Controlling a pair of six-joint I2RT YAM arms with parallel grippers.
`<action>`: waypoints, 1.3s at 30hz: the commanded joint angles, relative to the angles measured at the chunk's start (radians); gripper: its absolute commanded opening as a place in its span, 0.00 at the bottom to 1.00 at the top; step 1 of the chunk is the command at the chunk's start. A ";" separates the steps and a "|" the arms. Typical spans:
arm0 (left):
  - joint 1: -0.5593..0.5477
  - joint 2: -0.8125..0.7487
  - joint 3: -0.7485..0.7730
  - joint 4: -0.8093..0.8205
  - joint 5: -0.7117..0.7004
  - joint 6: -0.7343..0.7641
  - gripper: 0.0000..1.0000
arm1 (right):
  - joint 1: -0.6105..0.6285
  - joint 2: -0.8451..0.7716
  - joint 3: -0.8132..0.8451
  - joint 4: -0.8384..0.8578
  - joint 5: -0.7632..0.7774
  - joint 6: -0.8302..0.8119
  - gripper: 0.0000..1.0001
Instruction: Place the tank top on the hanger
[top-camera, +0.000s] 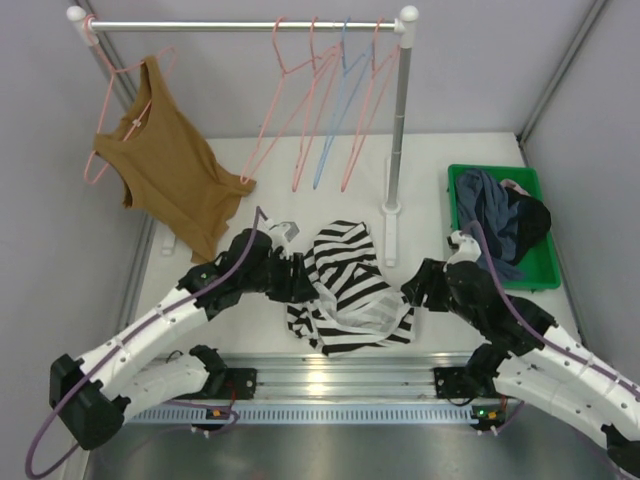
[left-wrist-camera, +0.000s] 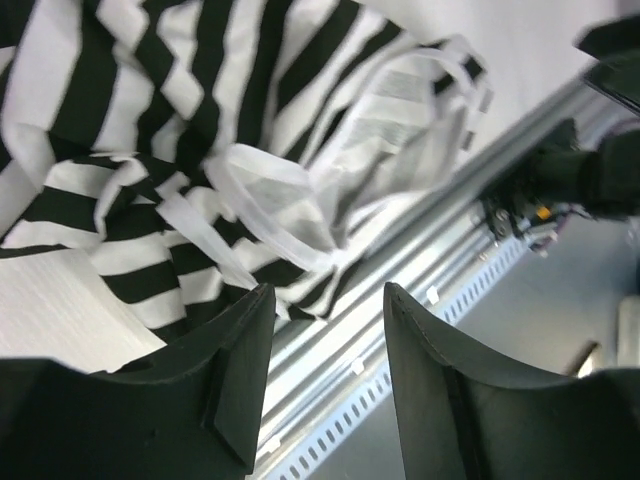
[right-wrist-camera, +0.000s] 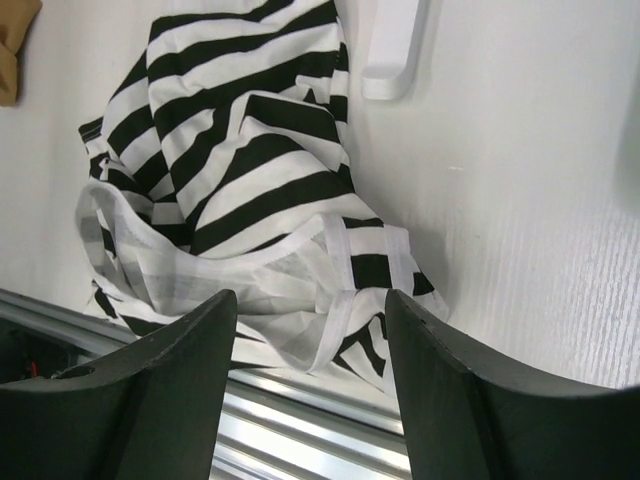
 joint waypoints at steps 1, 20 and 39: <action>-0.008 -0.104 0.102 -0.033 0.167 0.077 0.53 | 0.010 0.031 0.075 0.048 0.027 -0.040 0.61; 0.000 0.145 0.934 0.097 -0.768 0.440 0.61 | -0.019 0.165 0.147 0.108 -0.062 -0.143 0.57; 0.448 0.472 1.170 0.057 0.001 0.456 0.61 | -0.043 0.195 0.148 0.125 -0.145 -0.218 0.56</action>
